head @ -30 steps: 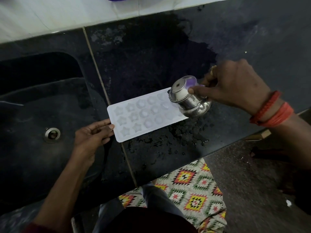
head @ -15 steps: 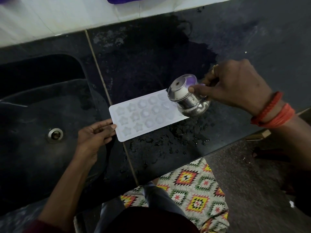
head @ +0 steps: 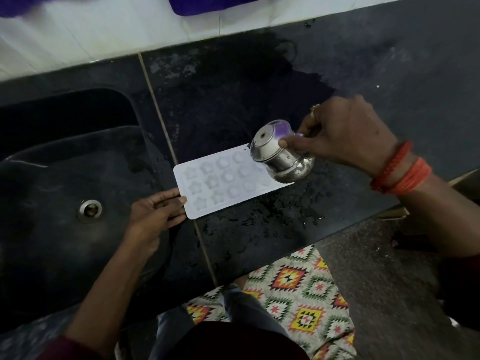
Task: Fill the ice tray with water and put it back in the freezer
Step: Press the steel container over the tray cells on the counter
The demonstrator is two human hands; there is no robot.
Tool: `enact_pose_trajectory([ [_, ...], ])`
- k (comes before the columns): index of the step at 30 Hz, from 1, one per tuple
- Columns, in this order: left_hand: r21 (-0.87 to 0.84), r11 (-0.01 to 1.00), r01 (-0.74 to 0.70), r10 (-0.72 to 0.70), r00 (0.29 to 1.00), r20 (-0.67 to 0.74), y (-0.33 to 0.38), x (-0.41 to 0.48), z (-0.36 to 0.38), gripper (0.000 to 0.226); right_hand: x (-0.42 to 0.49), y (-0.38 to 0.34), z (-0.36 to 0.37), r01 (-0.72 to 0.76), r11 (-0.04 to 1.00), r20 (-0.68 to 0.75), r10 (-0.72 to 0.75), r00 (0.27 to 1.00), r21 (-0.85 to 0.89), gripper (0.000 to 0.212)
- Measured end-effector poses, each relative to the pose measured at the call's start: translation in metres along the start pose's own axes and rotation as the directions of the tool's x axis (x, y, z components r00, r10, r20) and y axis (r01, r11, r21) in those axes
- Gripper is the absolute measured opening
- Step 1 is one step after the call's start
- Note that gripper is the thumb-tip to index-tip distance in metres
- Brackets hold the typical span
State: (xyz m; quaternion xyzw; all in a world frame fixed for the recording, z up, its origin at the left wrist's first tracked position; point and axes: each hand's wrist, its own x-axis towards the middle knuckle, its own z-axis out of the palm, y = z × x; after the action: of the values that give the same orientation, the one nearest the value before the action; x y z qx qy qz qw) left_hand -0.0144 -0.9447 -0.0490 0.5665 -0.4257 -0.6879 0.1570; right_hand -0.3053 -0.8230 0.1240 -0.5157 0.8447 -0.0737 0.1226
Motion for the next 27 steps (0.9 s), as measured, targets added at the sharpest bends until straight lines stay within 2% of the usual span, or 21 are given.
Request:
enact_pose_trajectory([
  [7, -0.067, 0.998, 0.009, -0.008, 1.000, 0.010, -0.0016, -0.0055, 0.0024, 0.018, 0.0009, -0.0050, 0.0029, 0.017, 1.000, -0.006, -0.017, 1.000, -0.018, 0.044],
  [16, -0.082, 0.996, 0.019, -0.017, 1.000, 0.021, -0.0048, -0.0045, -0.0001, 0.017, 0.0000, -0.0073, 0.0035, 0.031, 0.999, -0.019, -0.031, 0.999, -0.026, 0.042],
  [24, -0.084, 0.996, 0.029, -0.027, 0.999, 0.020, -0.0083, -0.0048, -0.0021, 0.019, 0.0015, -0.0101, 0.0050, 0.020, 0.999, -0.007, -0.020, 1.000, -0.025, 0.050],
  [27, -0.090, 0.995, 0.030, -0.028, 0.999, 0.019, -0.0088, -0.0055, -0.0024, 0.020, 0.0020, -0.0098, 0.0047, 0.027, 0.999, -0.010, -0.028, 1.000, -0.040, 0.046],
])
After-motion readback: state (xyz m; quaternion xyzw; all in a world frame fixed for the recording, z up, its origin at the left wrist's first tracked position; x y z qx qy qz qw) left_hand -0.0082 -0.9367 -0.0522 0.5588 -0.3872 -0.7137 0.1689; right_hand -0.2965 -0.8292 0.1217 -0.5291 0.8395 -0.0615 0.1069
